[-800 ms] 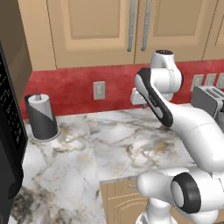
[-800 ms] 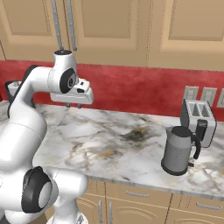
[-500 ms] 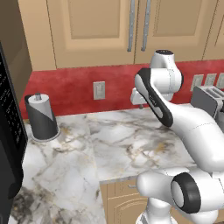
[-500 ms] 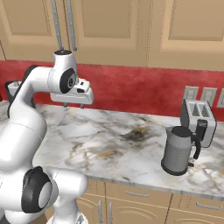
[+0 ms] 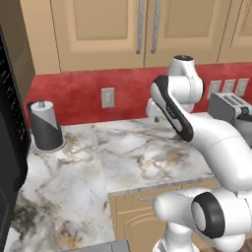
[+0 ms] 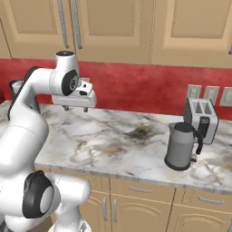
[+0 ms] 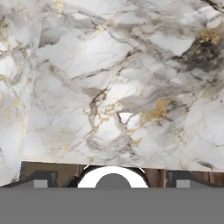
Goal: Navigate to the stand mixer.
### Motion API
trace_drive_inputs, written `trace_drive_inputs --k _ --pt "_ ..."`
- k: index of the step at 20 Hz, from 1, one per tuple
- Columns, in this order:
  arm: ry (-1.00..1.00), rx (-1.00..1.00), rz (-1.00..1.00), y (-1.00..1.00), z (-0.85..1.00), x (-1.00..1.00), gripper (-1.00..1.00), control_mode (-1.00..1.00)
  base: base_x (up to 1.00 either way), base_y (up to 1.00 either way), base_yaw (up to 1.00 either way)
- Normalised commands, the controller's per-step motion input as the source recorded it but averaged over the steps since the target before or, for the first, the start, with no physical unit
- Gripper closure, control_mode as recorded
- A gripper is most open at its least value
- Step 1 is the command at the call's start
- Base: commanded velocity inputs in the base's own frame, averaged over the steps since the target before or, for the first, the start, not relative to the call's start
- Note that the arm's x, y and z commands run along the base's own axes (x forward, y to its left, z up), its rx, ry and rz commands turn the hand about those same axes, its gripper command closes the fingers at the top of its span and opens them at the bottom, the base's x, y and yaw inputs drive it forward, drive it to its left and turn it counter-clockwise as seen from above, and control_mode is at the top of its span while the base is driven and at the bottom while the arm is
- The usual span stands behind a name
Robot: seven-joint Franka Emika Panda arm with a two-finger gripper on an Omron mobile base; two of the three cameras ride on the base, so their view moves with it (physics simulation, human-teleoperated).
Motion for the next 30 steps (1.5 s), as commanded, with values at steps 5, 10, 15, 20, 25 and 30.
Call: trace_drive_inputs --k 5,10,15,20,25,30 --pt "0.0 0.0 0.0 0.0 0.0 0.0 -1.0 1.0 -0.51 -0.4 -0.43" --pt "0.0 0.0 0.0 0.0 0.0 0.0 -1.0 1.0 -0.04 -0.07 -0.84" --pt "0.0 0.0 0.0 0.0 0.0 0.0 -1.0 1.0 0.0 0.03 -0.94" --pt "0.0 0.0 0.0 0.0 0.0 0.0 -1.0 1.0 0.0 0.03 -0.73" --pt "0.0 0.0 0.0 0.0 0.0 0.0 -1.0 1.0 0.13 0.06 -0.71" --pt "0.0 0.0 0.0 0.0 0.0 0.0 -1.0 1.0 0.34 0.08 -0.6"
